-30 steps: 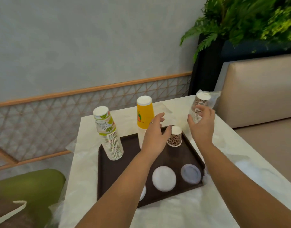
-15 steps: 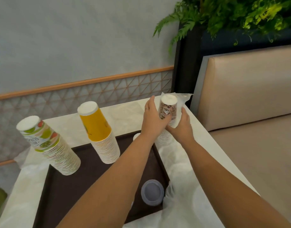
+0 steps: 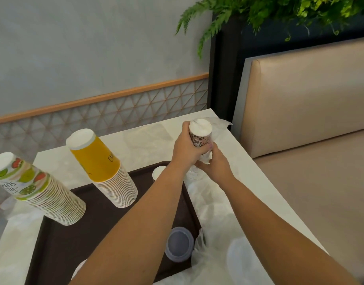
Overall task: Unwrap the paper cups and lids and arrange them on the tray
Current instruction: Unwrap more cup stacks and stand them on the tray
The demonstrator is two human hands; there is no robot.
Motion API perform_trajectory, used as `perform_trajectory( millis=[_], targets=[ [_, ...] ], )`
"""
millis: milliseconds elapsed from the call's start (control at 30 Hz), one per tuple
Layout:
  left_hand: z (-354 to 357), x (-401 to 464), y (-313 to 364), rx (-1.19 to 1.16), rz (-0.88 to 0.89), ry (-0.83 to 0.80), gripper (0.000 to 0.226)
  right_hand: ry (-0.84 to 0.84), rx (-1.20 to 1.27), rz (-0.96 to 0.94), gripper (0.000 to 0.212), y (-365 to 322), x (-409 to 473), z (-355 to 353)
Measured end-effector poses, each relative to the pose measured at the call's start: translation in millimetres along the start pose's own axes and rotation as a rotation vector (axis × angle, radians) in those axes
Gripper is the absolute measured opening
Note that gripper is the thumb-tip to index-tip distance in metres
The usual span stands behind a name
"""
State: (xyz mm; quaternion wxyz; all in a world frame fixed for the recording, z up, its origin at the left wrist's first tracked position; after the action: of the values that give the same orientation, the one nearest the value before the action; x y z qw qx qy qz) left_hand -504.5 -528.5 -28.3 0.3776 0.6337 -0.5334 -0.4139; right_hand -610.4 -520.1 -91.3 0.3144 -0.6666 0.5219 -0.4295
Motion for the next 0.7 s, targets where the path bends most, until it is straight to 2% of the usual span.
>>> perform_trajectory(
  millis=[267,367,500,600,700],
  targets=[
    [-44,-41,15,-0.370,-0.003,0.072,0.068,-0.052,0.131,-0.128,0.060,-47,-1,-13],
    [-66,-62,27,-0.519,-0.021,0.069,0.064,-0.076,0.106,-0.174,0.076,-58,-7,-19],
    [-92,-92,33,-0.655,-0.068,0.018,0.060,-0.122,0.179,-0.116,0.099,-67,-25,-25],
    [-113,-117,32,-0.725,-0.086,-0.020,0.058,-0.151,0.255,-0.094,0.100,-80,-45,-27],
    [-136,-137,26,-0.823,-0.083,-0.063,0.052,-0.108,0.359,-0.079,0.096,-97,-60,-28]
  ],
)
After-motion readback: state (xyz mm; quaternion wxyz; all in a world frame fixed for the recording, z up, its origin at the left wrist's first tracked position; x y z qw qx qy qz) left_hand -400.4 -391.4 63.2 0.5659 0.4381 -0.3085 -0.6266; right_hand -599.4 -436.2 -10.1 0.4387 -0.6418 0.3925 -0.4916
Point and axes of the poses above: each hand's wrist, its own x-axis towards the middle knuckle, its own z-axis out of the palm, y = z × x, the point moved 10 cm from there along x, towards the middle knuckle, and after that the axes turned 14 degrees about -z, right-handed, at the moved point
